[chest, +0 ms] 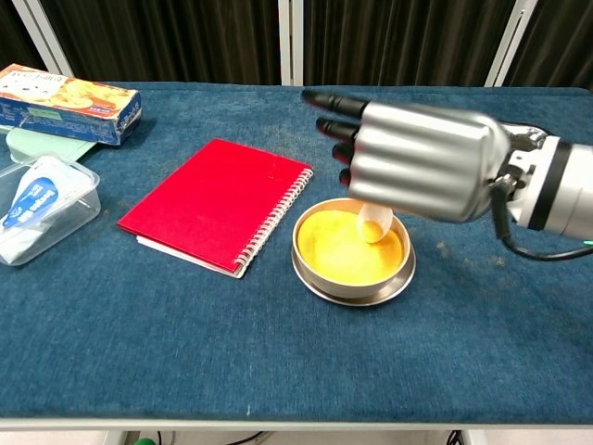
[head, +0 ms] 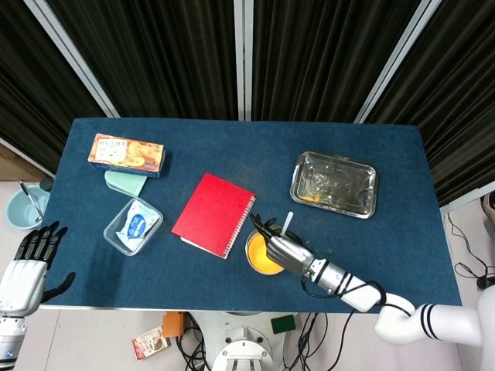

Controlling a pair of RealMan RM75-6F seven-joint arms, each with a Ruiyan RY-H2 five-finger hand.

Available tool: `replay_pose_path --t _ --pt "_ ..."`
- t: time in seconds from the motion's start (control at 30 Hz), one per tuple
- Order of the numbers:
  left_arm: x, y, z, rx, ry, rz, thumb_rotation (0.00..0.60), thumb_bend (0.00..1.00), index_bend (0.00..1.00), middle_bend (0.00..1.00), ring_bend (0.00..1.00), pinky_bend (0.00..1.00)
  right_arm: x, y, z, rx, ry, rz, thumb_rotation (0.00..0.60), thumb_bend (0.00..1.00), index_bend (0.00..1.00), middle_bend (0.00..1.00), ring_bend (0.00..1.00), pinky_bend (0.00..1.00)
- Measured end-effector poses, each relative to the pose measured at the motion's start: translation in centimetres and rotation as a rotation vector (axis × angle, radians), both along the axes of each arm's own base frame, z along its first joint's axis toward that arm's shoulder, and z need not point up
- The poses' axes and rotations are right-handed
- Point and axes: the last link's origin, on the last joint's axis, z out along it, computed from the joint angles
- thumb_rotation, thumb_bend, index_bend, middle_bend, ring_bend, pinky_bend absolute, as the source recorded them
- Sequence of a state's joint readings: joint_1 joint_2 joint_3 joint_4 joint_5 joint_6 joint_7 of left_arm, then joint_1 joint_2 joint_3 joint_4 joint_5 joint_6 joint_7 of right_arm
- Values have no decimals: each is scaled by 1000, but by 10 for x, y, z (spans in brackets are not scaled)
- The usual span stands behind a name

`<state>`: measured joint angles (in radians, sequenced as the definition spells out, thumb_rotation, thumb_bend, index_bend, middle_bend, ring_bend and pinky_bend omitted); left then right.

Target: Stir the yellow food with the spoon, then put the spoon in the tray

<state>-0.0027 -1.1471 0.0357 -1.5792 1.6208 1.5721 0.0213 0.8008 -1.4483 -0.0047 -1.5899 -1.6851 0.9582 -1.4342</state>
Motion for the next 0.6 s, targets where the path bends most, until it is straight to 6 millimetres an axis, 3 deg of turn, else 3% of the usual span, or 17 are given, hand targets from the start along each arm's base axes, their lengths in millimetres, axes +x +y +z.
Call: replay_pose_path --t 0.37,0.6 --pt "-6 -2 -1 3 -7 12 600 236 31 12 11 80 20 -7 2 -73 118 78 600 445 777 409 164 0" --pt "-9 -3 -2 1 -12 19 600 235 31 12 11 80 29 -5 -9 -59 160 91 600 443 791 411 164 0"
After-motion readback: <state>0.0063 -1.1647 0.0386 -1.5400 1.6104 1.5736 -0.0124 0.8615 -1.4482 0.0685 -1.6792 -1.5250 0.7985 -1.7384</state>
